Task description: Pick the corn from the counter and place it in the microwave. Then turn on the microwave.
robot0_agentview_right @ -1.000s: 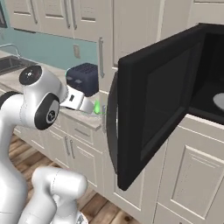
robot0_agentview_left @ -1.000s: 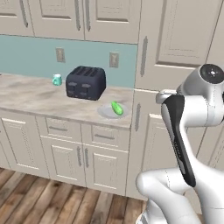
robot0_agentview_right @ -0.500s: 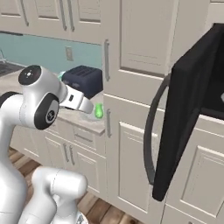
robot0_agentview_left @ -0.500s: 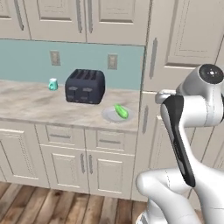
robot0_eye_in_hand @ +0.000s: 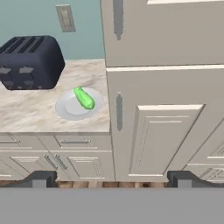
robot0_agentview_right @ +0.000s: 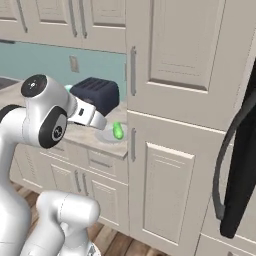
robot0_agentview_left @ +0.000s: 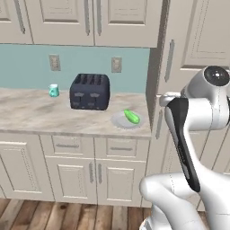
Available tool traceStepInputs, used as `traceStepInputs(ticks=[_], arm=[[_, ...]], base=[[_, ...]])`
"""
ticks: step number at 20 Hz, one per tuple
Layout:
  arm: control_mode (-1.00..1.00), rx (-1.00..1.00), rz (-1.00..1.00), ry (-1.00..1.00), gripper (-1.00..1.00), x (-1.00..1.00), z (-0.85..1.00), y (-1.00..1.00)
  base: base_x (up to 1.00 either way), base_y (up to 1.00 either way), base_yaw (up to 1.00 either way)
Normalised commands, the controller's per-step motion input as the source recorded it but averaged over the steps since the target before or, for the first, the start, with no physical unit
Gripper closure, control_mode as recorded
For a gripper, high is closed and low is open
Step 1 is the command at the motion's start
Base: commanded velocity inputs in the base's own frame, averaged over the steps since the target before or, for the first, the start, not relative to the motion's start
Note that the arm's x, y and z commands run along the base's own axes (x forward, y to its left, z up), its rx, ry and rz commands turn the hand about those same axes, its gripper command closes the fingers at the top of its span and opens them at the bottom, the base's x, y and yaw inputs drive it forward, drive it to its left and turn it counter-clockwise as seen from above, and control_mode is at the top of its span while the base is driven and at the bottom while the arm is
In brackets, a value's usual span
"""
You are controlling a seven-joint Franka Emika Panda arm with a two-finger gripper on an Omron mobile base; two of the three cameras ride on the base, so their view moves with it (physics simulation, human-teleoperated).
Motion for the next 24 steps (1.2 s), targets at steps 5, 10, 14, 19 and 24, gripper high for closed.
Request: traceStepInputs(ticks=[5, 10, 14, 19, 24], arm=[[1.0, 0.0, 0.0, 0.0, -1.0, 0.0, 0.0, 0.0], [1.0, 0.0, 0.0, 0.0, -1.0, 0.0, 0.0, 0.0], [1.0, 0.0, 0.0, 0.0, -1.0, 0.0, 0.0, 0.0], [1.0, 0.0, 0.0, 0.0, -1.0, 0.0, 0.0, 0.0], [1.0, 0.0, 0.0, 0.0, -1.0, 0.0, 0.0, 0.0]], base=[[0.33, 0.39, -0.15], [0.31, 0.37, -0.12], [0.31, 0.33, -0.11], [0.32, 0.3, -0.1], [0.34, 0.28, -0.1]])
